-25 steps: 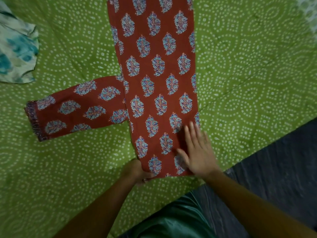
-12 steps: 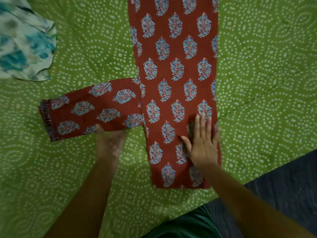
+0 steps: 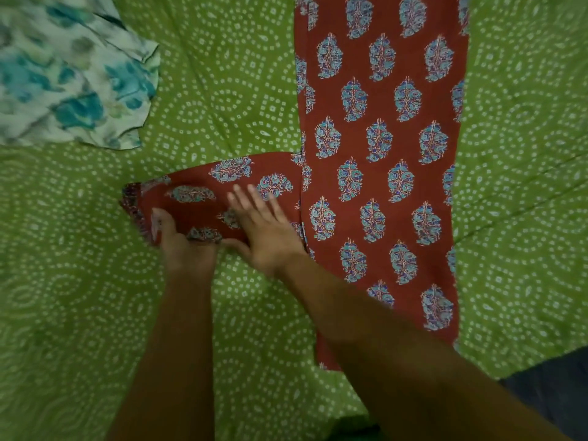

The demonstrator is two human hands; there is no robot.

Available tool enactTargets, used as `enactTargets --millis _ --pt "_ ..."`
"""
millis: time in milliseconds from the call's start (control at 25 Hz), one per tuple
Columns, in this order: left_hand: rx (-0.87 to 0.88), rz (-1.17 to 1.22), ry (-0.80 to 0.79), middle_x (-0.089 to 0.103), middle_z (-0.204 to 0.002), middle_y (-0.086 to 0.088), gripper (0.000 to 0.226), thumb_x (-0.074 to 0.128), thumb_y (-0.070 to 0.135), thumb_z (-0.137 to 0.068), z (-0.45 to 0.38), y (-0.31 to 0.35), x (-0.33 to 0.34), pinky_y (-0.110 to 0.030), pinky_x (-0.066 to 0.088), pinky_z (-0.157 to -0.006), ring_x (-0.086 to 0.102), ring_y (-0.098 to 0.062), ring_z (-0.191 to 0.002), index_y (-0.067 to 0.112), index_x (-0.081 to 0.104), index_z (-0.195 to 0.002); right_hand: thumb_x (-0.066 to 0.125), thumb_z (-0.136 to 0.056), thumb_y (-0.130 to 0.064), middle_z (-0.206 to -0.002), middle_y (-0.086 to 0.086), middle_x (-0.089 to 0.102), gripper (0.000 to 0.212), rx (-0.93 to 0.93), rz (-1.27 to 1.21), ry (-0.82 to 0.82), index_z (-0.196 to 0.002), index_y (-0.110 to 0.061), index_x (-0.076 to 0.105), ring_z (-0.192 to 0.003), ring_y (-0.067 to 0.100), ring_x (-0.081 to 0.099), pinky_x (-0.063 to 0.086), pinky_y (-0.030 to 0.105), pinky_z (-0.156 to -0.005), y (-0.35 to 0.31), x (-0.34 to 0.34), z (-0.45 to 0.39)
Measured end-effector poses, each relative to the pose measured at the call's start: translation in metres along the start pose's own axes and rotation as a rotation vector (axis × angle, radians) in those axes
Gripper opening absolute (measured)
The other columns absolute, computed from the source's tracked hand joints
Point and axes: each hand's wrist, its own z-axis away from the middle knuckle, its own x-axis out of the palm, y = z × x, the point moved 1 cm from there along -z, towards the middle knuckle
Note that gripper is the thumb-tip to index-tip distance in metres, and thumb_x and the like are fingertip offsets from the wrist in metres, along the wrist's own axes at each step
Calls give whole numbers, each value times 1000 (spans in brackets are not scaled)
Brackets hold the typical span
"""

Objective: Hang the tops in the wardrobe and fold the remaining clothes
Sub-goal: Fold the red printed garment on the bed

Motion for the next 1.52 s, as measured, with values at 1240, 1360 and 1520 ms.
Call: enactTargets --millis 1240,1360,1520 --pt "1252 -2306 -1124 16 -159 -3 89 23 82 -82 42 -143 86 -61 1 -114 9 -29 -147 24 28 -150 41 -87 -4 -53 2 53 24 1169 -1964 569 -64 -10 45 -35 7 46 37 14 -32 176 -129 163" --pt "1353 -2178 -1488 43 -147 -6 71 28 66 -93 47 -140 65 -58 8 -115 18 -26 -145 14 51 -134 46 -94 -9 -71 11 60 18 965 -2163 759 -77 -5 48 -54 16 63 56 20 -51 172 -150 112" --pt "1200 -2155 -1185 18 -159 -3 68 34 47 -94 54 -113 34 -52 13 -117 8 -24 -148 14 19 -151 50 -93 -7 -104 9 61 20 723 -1315 715 -111 -14 47 -90 20 65 53 35 -87 185 -124 150"
